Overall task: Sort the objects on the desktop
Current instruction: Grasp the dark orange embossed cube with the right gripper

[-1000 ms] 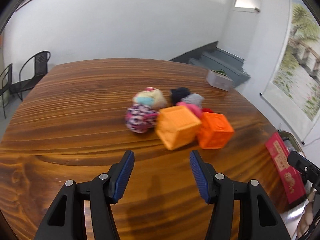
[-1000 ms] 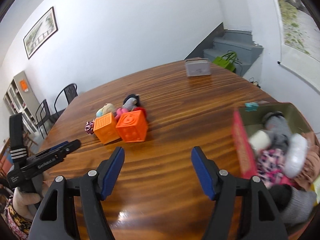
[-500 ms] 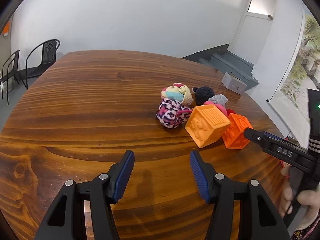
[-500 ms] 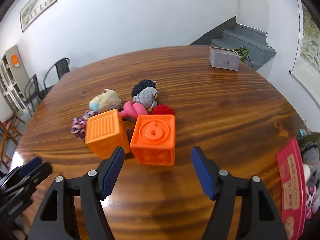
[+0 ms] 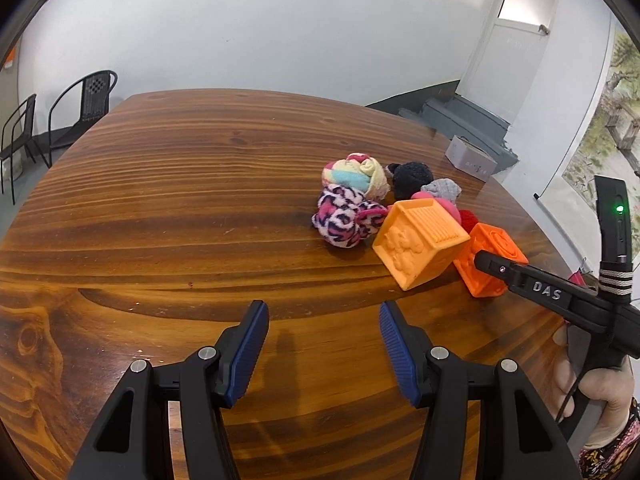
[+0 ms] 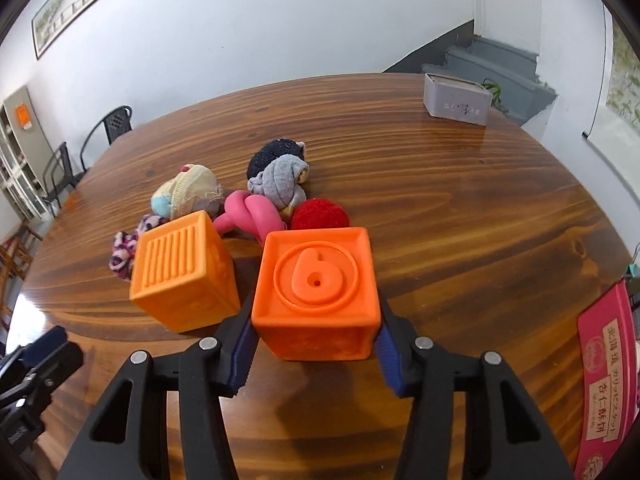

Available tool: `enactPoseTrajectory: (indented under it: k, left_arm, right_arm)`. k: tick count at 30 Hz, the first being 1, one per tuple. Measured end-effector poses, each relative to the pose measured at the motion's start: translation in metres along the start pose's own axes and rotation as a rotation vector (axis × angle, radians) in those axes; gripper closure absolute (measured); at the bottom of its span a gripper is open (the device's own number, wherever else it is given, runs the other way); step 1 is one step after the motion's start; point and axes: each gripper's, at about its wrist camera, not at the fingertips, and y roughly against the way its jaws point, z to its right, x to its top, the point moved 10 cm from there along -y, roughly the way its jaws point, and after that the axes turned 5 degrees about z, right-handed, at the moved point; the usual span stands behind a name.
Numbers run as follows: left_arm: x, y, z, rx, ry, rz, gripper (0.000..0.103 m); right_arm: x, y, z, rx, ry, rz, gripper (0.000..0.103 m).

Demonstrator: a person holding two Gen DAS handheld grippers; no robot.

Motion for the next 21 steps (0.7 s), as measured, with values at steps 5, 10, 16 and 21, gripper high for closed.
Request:
enactPoseTrajectory:
  k: [5, 10, 16, 21]
  left_arm:
    - [0.003, -0.004, 0.022, -0.006, -0.012, 0.000, 0.044]
    - [0.008, -0.017, 0.058, -0.027, -0.060, -0.011, 0.044]
    - [0.010, -0.020, 0.067, -0.019, -0.061, 0.001, 0.044]
    - [0.010, -0.020, 0.058, -0.001, -0.038, 0.007, 0.044]
  right_arm:
    - [0.010, 0.018, 0.010, 0.015, -0.048, 0.045, 0.047]
    - [0.008, 0.022, 0.021, 0.003, -0.069, 0.037, 0.048]
    - [0.001, 0.025, 0.021, 0.007, -0.063, 0.005, 0.048]
    - [-0.007, 0.025, 0.021, 0.027, -0.074, -0.020, 0.046]
